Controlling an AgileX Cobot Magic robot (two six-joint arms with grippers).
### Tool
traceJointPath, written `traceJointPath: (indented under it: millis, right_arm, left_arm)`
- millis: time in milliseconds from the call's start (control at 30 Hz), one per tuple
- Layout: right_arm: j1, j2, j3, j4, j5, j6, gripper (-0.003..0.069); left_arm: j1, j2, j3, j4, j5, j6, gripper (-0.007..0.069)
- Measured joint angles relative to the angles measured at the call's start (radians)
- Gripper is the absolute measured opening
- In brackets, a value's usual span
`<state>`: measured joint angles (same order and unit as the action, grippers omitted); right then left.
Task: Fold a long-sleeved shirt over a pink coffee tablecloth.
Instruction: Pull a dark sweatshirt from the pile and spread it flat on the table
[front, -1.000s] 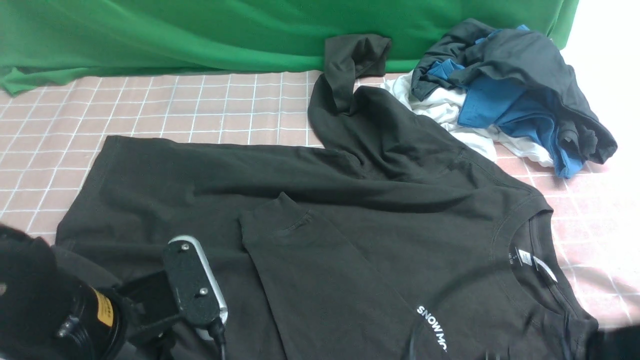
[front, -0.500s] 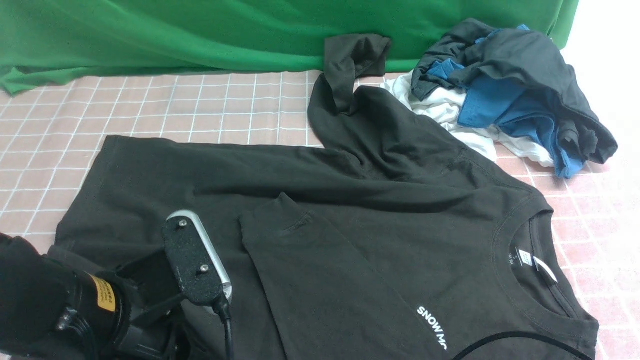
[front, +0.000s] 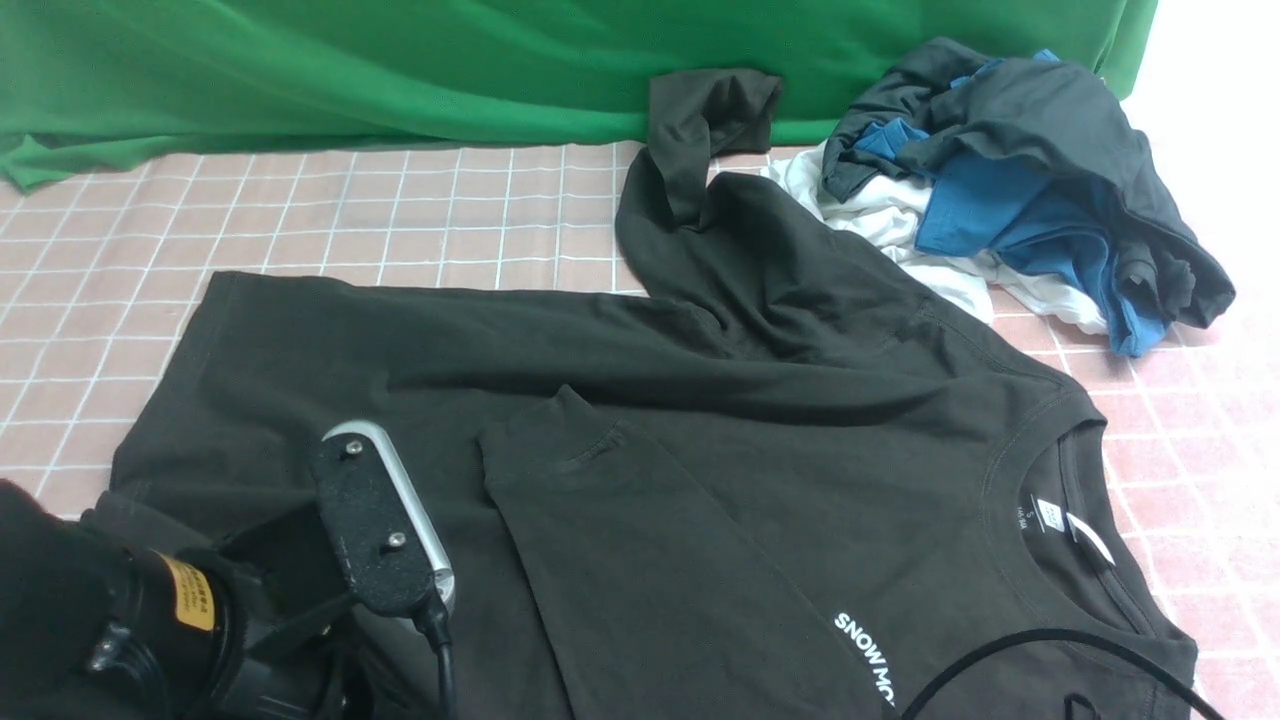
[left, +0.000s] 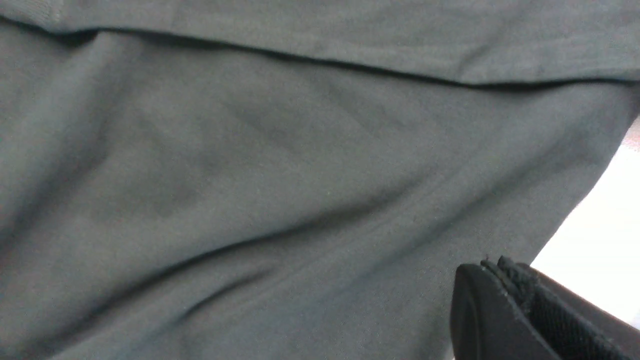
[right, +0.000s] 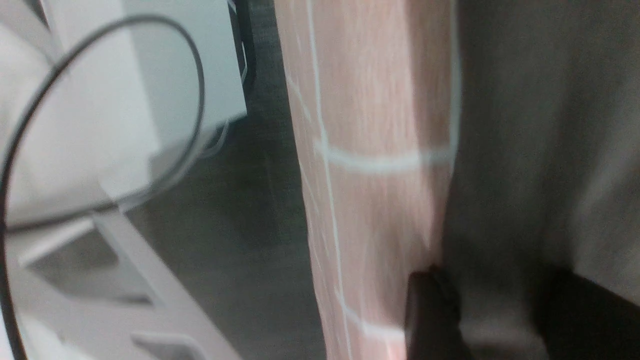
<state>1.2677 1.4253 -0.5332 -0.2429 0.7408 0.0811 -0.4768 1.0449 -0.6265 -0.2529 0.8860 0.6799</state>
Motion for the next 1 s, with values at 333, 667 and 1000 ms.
traceJointPath:
  millis: [333,667,1000]
  right_arm:
    - [0.000,0.001,0.001,-0.003,-0.046,-0.019,0.0153]
    - [0.001,-0.028,-0.007,0.078,-0.014,-0.110,0.0050]
    - [0.001,-0.162,-0.015,0.155,0.127,-0.249,0.0048]
  left_arm:
    - [0.000,-0.014,0.000,0.000,0.001,0.000,0.0018]
    - [0.000,-0.014,0.000,0.000,0.002,-0.001,0.0018]
    - [0.000,-0.014,0.000,0.000,0.007,0.002,0.0018]
